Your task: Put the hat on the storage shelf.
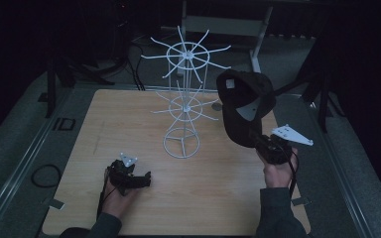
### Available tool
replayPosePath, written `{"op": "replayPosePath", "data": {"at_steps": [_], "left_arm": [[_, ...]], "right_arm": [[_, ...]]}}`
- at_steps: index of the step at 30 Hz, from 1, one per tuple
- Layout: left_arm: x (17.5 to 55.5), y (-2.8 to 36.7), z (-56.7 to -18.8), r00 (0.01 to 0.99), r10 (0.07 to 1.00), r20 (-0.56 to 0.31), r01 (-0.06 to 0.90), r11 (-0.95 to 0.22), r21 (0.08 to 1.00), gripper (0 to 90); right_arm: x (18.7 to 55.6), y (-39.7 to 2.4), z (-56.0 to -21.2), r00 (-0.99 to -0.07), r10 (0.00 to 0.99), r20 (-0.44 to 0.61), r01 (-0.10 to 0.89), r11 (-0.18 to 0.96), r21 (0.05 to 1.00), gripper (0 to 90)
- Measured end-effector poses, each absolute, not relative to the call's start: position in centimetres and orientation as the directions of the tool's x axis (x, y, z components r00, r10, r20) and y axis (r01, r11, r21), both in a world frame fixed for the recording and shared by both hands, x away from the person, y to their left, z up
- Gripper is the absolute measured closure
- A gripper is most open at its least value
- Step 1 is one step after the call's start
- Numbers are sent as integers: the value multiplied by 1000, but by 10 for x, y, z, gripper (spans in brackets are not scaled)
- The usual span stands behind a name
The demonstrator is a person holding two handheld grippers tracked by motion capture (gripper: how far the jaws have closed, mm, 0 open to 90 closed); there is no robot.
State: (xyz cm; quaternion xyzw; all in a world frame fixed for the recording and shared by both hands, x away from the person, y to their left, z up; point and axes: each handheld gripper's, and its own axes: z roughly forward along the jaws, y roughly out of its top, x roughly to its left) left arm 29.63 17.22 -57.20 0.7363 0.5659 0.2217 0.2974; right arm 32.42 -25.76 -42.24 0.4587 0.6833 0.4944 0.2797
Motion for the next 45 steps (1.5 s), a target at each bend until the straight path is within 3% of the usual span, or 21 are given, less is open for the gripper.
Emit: {"op": "replayPosePath", "data": {"at_steps": [45], "left_arm": [[296,172,-572,263,965,-8,702,-186,688,1]], "right_arm": [[327,-251,-393,-430,903,23,290,114,950,865]]}}
